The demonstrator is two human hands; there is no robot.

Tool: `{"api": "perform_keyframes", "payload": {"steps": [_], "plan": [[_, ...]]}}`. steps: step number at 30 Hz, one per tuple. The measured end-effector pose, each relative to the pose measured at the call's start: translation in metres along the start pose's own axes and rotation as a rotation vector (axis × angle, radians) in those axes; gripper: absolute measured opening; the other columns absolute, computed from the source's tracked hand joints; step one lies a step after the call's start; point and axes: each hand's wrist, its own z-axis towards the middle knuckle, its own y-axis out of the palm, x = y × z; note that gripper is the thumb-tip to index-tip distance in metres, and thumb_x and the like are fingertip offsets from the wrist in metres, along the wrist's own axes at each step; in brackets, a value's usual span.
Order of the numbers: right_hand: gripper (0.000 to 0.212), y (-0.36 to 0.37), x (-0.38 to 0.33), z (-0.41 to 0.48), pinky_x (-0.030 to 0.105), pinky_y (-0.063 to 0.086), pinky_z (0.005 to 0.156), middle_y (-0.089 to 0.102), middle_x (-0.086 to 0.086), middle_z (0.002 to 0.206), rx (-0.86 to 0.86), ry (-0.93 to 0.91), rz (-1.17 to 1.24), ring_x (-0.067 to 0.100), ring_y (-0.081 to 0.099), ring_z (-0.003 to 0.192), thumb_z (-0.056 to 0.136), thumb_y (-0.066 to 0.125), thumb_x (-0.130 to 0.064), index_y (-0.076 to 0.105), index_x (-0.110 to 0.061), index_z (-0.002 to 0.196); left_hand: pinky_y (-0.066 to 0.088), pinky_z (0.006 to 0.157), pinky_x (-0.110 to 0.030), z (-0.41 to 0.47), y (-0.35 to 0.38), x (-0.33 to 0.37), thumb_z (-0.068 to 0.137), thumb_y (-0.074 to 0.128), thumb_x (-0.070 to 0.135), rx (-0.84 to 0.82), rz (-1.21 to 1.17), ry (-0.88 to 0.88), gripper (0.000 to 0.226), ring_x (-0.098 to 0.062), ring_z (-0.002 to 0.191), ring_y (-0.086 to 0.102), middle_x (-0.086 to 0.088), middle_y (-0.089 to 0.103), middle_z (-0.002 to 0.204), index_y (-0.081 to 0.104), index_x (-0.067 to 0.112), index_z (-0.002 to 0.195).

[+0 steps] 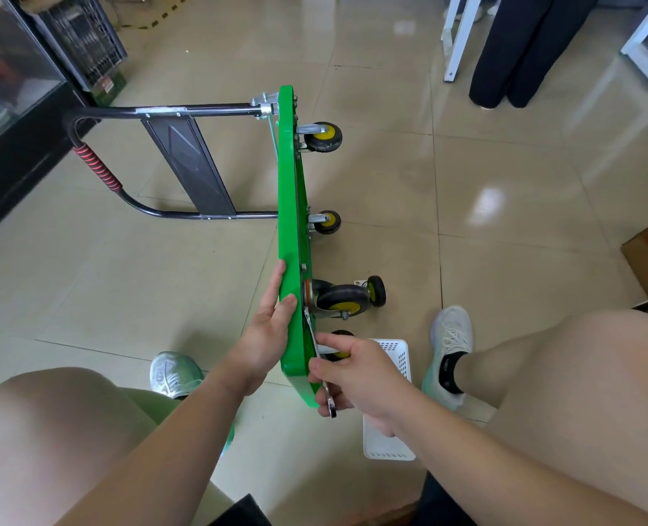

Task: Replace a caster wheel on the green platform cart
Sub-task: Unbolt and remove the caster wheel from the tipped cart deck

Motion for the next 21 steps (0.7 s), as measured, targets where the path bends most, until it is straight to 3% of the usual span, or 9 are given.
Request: {"api": "perform_keyframes", "payload": {"steps": [3,6,10,14,17,21], "plan": [[0.050,-0.004,0.004,0.005,0.040,0.059,0.064,0.070,0.012,0.081,0.004,-0.013,-0.076,0.025,0.063,0.058,0.094,0.068,-0.007,0.056,-0.021,0.140,0.046,0.113,-0.048,0.001,0.000,-0.001,0.113,0.034,0.032,0.012,0.002,0.002,0.052,-0.014,0.130,0.059,0.014,0.048,0.154,0.026,0.076,0.139],[0.052,-0.001,0.015,0.008,0.035,0.057,0.060,0.071,0.008,0.073,0.055,-0.045,-0.180,0.021,0.061,0.054,0.095,0.065,-0.007,0.054,-0.026,0.142,0.047,0.112,-0.049,0.001,0.000,-0.003,0.113,0.035,0.032,0.016,-0.008,0.007,0.052,-0.012,0.129,0.060,0.021,0.050,0.150,0.026,0.075,0.141],[0.049,0.002,0.018,0.013,0.042,0.061,0.067,0.072,0.002,0.071,0.039,-0.062,-0.096,0.023,0.064,0.056,0.094,0.067,-0.006,0.056,-0.025,0.138,0.047,0.112,-0.049,0.002,-0.002,-0.004,0.112,0.037,0.034,0.006,-0.015,0.001,0.052,-0.013,0.128,0.062,0.018,0.051,0.151,0.024,0.071,0.147],[0.053,-0.004,0.026,0.025,0.026,0.051,0.056,0.073,0.001,0.072,0.082,-0.088,-0.190,0.015,0.061,0.053,0.094,0.064,-0.001,0.055,-0.034,0.134,0.045,0.114,-0.050,0.003,-0.001,-0.005,0.111,0.037,0.036,-0.001,-0.011,0.007,0.052,-0.013,0.133,0.057,0.022,0.048,0.151,0.024,0.075,0.144],[0.051,-0.005,0.043,0.037,0.018,0.048,0.063,0.076,-0.002,0.085,0.131,-0.165,-0.216,0.004,0.062,0.060,0.096,0.058,0.002,0.059,-0.041,0.124,0.046,0.113,-0.051,0.003,-0.002,-0.005,0.113,0.035,0.033,0.001,-0.035,-0.005,0.052,-0.015,0.133,0.057,0.017,0.049,0.152,0.025,0.071,0.146],[0.050,-0.004,0.057,0.047,0.006,0.044,0.078,0.076,-0.006,0.108,0.219,-0.246,-0.279,-0.003,0.065,0.087,0.099,0.055,-0.001,0.062,-0.037,0.134,0.048,0.111,-0.052,0.003,-0.001,-0.004,0.113,0.036,0.032,0.002,-0.055,-0.007,0.052,-0.020,0.134,0.057,0.012,0.047,0.155,0.026,0.071,0.147]]}}
